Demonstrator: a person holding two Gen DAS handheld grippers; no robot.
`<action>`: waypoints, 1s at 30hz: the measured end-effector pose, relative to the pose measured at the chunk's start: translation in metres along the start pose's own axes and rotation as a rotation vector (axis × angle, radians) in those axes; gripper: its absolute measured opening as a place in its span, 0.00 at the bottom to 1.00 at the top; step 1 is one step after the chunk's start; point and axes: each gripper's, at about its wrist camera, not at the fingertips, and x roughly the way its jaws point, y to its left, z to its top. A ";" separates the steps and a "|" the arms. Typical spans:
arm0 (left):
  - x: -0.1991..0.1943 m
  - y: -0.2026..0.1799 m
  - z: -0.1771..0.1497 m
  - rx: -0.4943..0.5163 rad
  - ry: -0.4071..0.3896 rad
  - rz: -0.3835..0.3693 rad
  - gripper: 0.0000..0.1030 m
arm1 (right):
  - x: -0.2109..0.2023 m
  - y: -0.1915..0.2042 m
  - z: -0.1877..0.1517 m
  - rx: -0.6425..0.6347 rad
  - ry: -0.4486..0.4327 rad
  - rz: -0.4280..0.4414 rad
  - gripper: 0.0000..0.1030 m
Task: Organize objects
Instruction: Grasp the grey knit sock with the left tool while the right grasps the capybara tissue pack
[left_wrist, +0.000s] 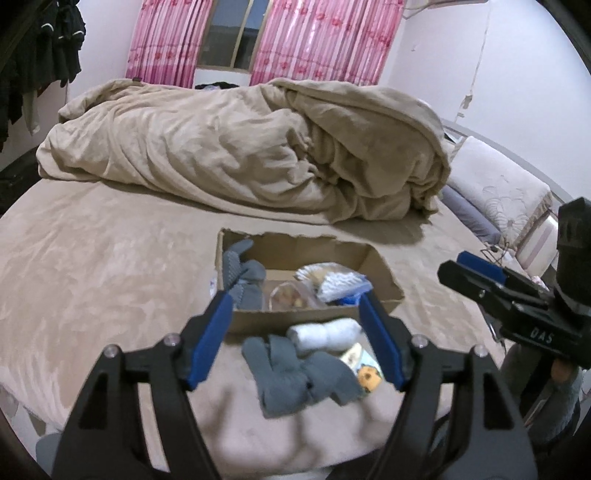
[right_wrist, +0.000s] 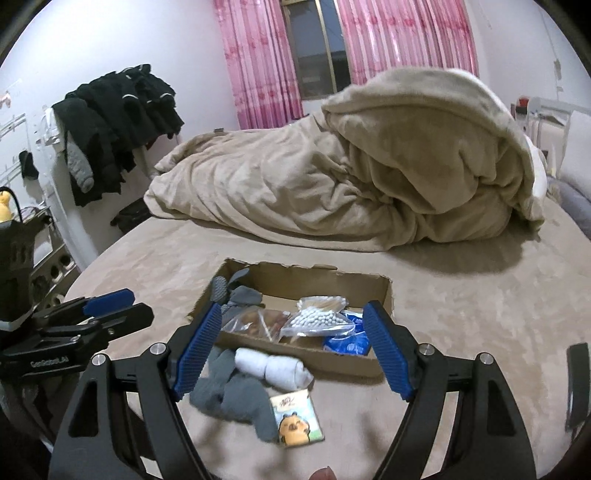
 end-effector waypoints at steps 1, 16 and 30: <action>-0.003 -0.002 -0.002 -0.001 0.000 -0.003 0.71 | -0.005 0.002 -0.001 -0.010 -0.005 -0.001 0.79; 0.004 -0.004 -0.044 -0.025 0.085 -0.001 0.77 | -0.025 0.008 -0.033 -0.047 0.011 -0.001 0.79; 0.053 -0.002 -0.071 0.005 0.172 0.025 0.77 | 0.022 -0.009 -0.070 -0.028 0.131 -0.012 0.79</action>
